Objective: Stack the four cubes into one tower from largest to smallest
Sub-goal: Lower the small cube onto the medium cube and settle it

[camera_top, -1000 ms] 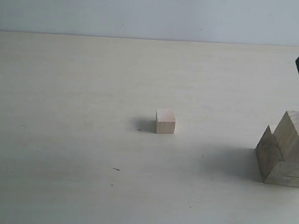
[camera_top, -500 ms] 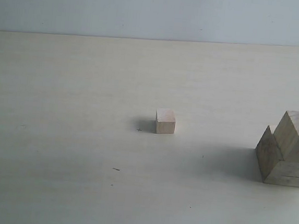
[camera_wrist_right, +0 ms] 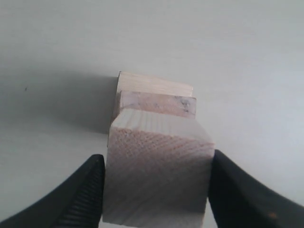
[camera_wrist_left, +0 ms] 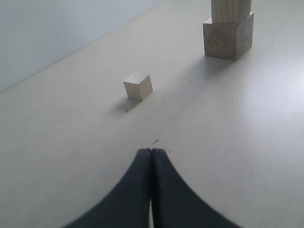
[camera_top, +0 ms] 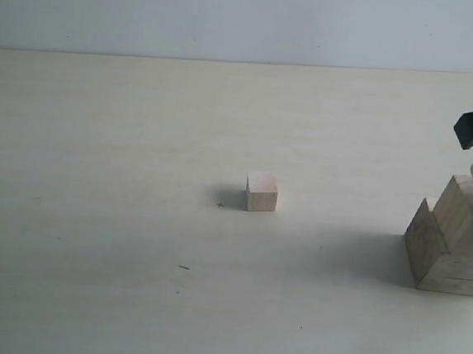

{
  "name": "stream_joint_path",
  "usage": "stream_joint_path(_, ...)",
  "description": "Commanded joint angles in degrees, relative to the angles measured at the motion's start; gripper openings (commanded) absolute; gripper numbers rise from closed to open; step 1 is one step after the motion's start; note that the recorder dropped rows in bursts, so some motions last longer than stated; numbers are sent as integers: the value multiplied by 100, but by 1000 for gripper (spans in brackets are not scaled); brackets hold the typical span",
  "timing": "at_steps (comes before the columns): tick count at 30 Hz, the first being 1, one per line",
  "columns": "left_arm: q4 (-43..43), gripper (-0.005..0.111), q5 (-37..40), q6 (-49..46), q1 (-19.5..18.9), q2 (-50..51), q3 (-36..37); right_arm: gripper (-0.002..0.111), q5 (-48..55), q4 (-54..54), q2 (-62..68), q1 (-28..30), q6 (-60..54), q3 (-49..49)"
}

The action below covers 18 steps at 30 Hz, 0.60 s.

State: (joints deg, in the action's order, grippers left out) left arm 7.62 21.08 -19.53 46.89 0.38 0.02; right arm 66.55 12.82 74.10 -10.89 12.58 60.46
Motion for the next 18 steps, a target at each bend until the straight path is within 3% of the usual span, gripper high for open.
stream_joint_path(1,9,0,-35,21,-9,-38,-2,0,-188,-29,65,80,-50,-15)
stream_joint_path(18,9,0,-35,21,-9,-38,-2,0,-601,-450,3,386,-586,-438)
